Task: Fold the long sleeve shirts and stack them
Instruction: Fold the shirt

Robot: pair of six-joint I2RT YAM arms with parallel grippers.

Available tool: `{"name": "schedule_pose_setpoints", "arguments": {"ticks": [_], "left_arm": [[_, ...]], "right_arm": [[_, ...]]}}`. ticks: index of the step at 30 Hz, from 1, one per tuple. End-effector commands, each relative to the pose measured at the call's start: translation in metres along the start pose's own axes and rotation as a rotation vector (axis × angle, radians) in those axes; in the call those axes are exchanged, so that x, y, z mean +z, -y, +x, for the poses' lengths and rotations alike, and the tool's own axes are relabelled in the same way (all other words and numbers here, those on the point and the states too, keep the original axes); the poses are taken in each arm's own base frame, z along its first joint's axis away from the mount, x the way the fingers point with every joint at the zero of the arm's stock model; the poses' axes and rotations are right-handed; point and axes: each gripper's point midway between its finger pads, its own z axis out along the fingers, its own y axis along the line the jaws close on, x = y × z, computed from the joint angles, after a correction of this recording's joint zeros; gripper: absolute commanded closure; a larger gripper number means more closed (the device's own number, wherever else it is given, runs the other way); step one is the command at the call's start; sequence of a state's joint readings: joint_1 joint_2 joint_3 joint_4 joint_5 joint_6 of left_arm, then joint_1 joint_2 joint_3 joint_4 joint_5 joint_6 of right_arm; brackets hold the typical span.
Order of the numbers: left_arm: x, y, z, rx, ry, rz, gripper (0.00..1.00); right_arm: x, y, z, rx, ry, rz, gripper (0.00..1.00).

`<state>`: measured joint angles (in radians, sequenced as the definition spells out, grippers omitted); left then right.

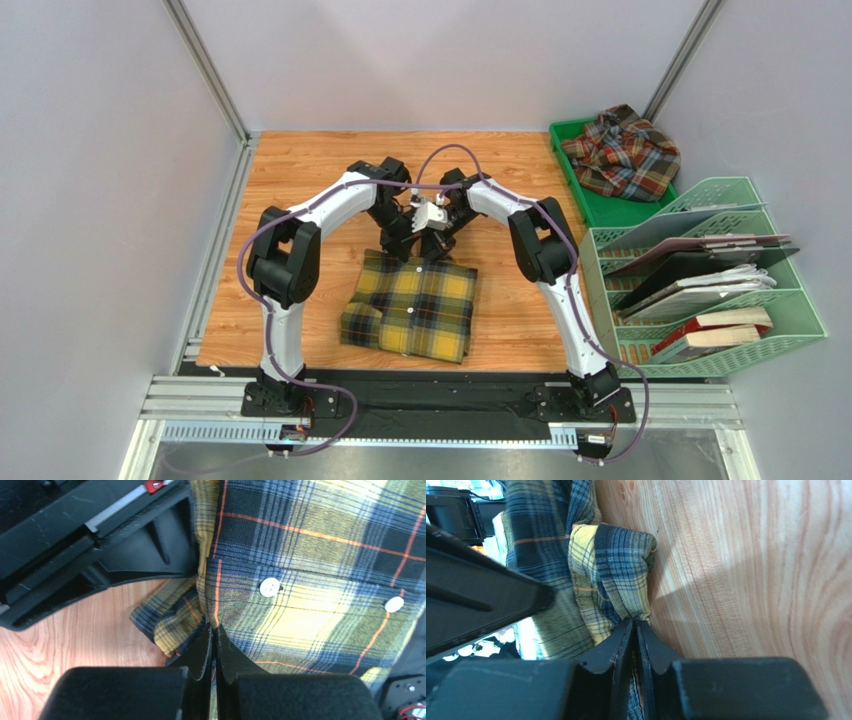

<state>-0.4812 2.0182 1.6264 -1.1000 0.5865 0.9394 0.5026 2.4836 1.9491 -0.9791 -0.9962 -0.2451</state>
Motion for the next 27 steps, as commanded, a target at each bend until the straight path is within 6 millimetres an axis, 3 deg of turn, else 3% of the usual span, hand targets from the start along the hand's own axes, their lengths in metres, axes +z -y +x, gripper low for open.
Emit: {"name": "schedule_pose_setpoints", "arguments": {"ticks": [1, 4, 8, 10, 11, 12, 14, 15, 16, 17, 18, 19, 20, 21, 22, 24, 25, 27], "left_arm": [[-0.003, -0.031, -0.013, 0.018, 0.034, -0.101, 1.00], [0.004, -0.037, -0.010, -0.007, 0.027, -0.112, 1.00], [0.015, -0.043, 0.009, -0.089, -0.023, -0.148, 1.00], [0.015, -0.050, 0.015, -0.143, -0.027, -0.168, 0.99], [0.011, -0.053, 0.014, -0.190, -0.012, -0.181, 0.96], [0.003, -0.059, 0.016, -0.224, 0.009, -0.201, 0.93], [-0.017, -0.062, 0.004, -0.275, 0.077, -0.235, 0.76], [-0.031, -0.065, 0.003, -0.305, 0.115, -0.250, 0.71], [-0.052, -0.060, -0.007, -0.306, 0.167, -0.272, 0.64], [-0.058, -0.048, -0.015, -0.346, 0.230, -0.234, 0.60], [-0.069, -0.041, -0.017, -0.371, 0.271, -0.223, 0.55], [-0.085, -0.026, -0.027, -0.359, 0.317, -0.229, 0.45], [-0.081, -0.008, -0.026, -0.403, 0.338, -0.177, 0.44], [-0.081, 0.005, -0.028, -0.418, 0.359, -0.147, 0.43], [-0.088, 0.018, -0.034, -0.417, 0.395, -0.141, 0.42], [-0.074, 0.040, -0.031, -0.536, 0.426, -0.036, 0.42], [-0.071, 0.046, -0.035, -0.560, 0.453, 0.010, 0.43], [-0.058, 0.048, -0.032, -0.669, 0.468, 0.077, 0.42]], "right_arm": [[-0.009, 0.002, -0.004, -0.062, -0.003, 0.052, 0.82], [-0.025, 0.002, -0.022, -0.066, 0.039, 0.079, 0.78], [-0.074, 0.001, -0.054, -0.070, 0.148, 0.143, 0.64], [-0.095, -0.001, -0.061, -0.070, 0.186, 0.175, 0.58], [-0.109, 0.000, -0.061, -0.061, 0.206, 0.191, 0.54], [-0.123, -0.011, -0.061, -0.074, 0.224, 0.202, 0.53], [-0.137, -0.017, -0.050, -0.050, 0.236, 0.211, 0.50], [-0.152, -0.038, -0.050, -0.080, 0.266, 0.212, 0.50], [-0.156, -0.047, -0.045, -0.085, 0.274, 0.203, 0.50], [-0.150, -0.049, -0.027, -0.036, 0.252, 0.178, 0.50], [-0.160, -0.081, -0.025, -0.085, 0.288, 0.137, 0.50], [-0.156, -0.090, -0.016, -0.068, 0.289, 0.105, 0.50], [-0.154, -0.101, -0.008, -0.058, 0.296, 0.076, 0.50], [-0.139, -0.104, 0.008, -0.002, 0.284, 0.022, 0.50], [-0.134, -0.122, 0.015, -0.029, 0.280, 0.006, 0.50], [-0.114, -0.126, 0.032, 0.009, 0.249, -0.039, 0.50], [-0.101, -0.131, 0.037, 0.004, 0.223, -0.054, 0.50], [-0.085, -0.123, 0.038, 0.046, 0.210, -0.064, 0.50]]}}
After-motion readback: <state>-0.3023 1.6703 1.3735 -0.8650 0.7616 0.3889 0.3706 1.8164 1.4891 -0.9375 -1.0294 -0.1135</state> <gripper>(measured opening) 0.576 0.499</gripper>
